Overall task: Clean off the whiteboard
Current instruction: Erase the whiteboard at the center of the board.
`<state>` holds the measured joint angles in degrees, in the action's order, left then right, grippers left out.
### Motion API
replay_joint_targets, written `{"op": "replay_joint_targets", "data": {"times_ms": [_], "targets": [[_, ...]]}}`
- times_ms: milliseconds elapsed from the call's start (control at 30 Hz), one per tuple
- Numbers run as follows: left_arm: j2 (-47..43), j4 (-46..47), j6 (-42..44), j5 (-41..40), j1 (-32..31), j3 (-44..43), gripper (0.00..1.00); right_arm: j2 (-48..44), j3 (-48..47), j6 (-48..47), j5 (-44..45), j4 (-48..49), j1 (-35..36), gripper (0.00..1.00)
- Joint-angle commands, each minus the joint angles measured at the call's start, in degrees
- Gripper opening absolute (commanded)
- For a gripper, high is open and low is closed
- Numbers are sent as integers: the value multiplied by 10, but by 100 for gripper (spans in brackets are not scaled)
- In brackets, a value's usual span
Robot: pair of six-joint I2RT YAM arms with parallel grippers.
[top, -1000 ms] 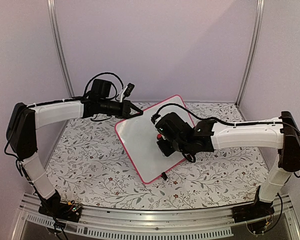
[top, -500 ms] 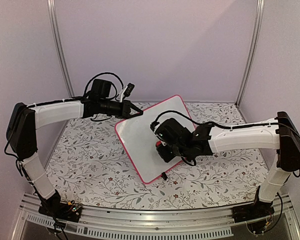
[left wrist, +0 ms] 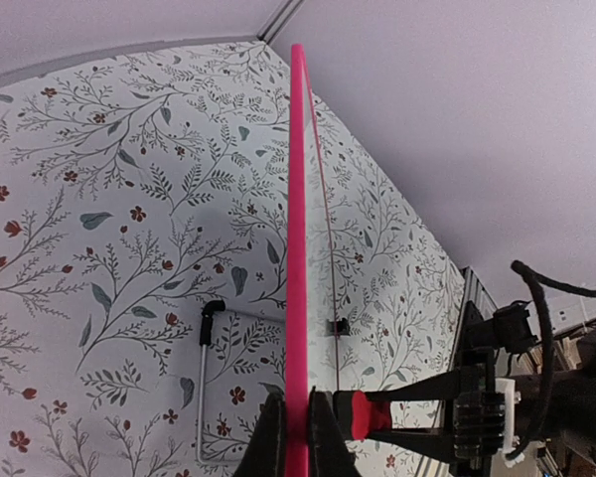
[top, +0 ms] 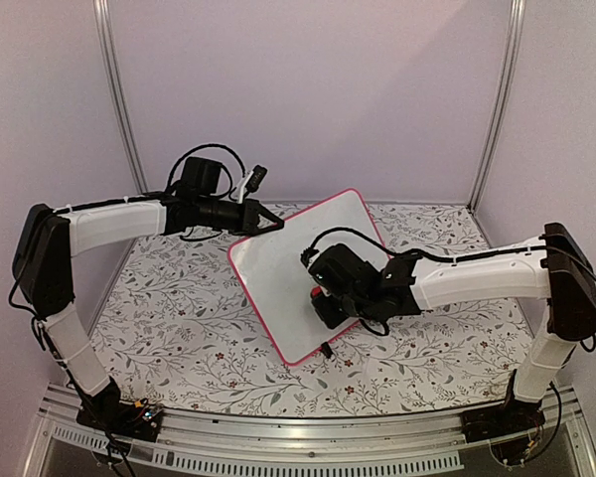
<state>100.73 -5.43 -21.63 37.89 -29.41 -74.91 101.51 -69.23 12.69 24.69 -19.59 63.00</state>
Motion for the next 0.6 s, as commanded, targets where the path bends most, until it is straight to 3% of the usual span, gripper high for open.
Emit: {"op": "replay_joint_targets", "data": {"times_ms": [0, 567], "targets": [[16, -16, 23, -30, -17, -2, 0, 19, 25, 13, -18, -14, 1, 0], [16, -15, 23, -31, -17, -1, 0, 3, 63, 33, -20, -33, 8, 0]]}}
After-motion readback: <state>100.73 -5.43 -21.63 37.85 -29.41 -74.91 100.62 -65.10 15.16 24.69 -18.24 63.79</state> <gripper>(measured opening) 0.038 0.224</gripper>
